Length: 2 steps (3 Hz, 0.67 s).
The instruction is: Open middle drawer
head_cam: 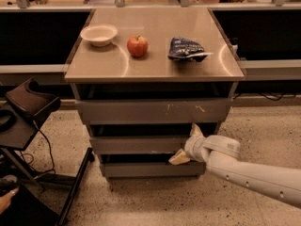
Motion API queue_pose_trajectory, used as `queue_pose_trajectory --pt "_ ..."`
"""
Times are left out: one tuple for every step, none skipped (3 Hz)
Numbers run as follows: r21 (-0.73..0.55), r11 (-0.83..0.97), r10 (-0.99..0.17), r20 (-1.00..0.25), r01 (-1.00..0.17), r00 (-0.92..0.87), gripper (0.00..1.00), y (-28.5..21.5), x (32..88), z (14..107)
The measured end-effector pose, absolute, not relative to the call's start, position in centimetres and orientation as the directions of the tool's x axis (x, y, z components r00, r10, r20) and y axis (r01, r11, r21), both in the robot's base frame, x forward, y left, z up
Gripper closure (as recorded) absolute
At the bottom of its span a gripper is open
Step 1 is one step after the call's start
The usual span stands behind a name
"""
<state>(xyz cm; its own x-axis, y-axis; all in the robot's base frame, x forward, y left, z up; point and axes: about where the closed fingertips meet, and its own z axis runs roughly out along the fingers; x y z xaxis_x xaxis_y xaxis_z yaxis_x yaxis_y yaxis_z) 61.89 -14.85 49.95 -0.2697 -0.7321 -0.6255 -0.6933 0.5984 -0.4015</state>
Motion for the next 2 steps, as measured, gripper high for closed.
queue_pose_trajectory --pt "-0.368 0.632 -0.705 -0.639 -0.682 -0.308 0.0 -16.5 64.3 47.6" --pt "-0.333 0.682 -0.669 -0.643 -0.651 -0.373 0.0 -19.1 68.3 44.6"
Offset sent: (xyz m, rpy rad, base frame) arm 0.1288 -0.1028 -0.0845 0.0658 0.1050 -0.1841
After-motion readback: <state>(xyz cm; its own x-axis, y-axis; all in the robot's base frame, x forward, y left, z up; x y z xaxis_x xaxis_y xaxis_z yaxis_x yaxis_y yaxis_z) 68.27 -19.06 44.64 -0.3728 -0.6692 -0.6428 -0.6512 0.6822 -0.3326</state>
